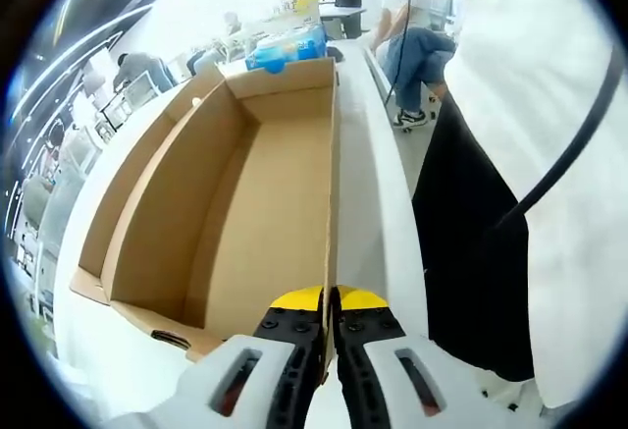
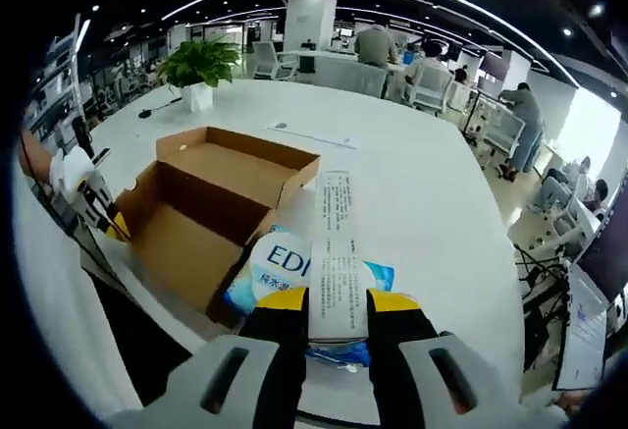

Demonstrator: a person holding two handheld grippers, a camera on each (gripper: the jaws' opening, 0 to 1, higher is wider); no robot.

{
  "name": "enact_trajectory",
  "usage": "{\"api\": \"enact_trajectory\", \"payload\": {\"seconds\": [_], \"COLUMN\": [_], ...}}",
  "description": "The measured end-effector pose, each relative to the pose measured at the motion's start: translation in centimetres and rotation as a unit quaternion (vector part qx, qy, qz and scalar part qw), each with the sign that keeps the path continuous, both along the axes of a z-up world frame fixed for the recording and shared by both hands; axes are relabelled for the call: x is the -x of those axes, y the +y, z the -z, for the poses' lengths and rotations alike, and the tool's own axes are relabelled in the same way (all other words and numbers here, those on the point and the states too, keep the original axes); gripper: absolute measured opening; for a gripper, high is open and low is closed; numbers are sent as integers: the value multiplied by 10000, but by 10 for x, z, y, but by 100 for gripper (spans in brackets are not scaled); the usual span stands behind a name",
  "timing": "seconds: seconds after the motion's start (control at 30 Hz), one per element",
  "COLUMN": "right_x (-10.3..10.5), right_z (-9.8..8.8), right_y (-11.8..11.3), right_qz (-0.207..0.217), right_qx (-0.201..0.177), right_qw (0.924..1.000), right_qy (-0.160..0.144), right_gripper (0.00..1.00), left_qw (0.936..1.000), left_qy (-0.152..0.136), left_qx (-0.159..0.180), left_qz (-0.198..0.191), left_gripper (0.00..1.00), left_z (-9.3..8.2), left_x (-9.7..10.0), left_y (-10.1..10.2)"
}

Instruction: Operate the shoe box by opening the lid, removing the specified soft item, and placing it in the target area until the item is outside and the box remains undamaged.

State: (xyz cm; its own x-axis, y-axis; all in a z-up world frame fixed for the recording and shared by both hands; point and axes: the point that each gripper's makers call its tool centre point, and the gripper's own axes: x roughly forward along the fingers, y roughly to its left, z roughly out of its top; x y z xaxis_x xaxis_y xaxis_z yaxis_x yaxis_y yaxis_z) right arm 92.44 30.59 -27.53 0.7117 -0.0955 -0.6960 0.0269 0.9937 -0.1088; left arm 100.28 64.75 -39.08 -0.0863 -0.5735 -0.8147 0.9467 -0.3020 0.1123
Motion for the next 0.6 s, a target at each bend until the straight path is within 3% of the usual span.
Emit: {"api": "enact_trajectory", "payload": {"seconds": [0.07,0.2,0.27,0.33,0.47,0.53,0.6], "right_x": [1,-1,-9,-19,-30,-35,-40], "right_z": [1,1,-4,-11,-15,-13,-10], "right_y": [1,1,6,9,6,4,-2], "right_qz": [-148,-661,-961,-917,-860,-958,-1027], "right_qx": [-106,228,270,39,46,-82,-123], "right_qw": [9998,9974,9950,9957,9962,9948,9936], "right_qy": [72,193,94,-91,84,338,459], "right_gripper": [20,23,33,40,33,31,23], "left_qw": [10000,10000,10000,10000,10000,10000,10000], "left_qy": [-4,-17,-21,-27,-7,-13,-15], "left_qx": [2,12,16,15,1,8,12], "left_qz": [-3,-23,-31,-32,-24,-24,-22], "left_gripper": [3,3,3,3,3,3,3], "left_z": [-1,-1,-1,-1,-1,0,0], "left_x": [0,1,0,0,0,0,0], "left_y": [0,-1,-1,-1,0,0,0]}}
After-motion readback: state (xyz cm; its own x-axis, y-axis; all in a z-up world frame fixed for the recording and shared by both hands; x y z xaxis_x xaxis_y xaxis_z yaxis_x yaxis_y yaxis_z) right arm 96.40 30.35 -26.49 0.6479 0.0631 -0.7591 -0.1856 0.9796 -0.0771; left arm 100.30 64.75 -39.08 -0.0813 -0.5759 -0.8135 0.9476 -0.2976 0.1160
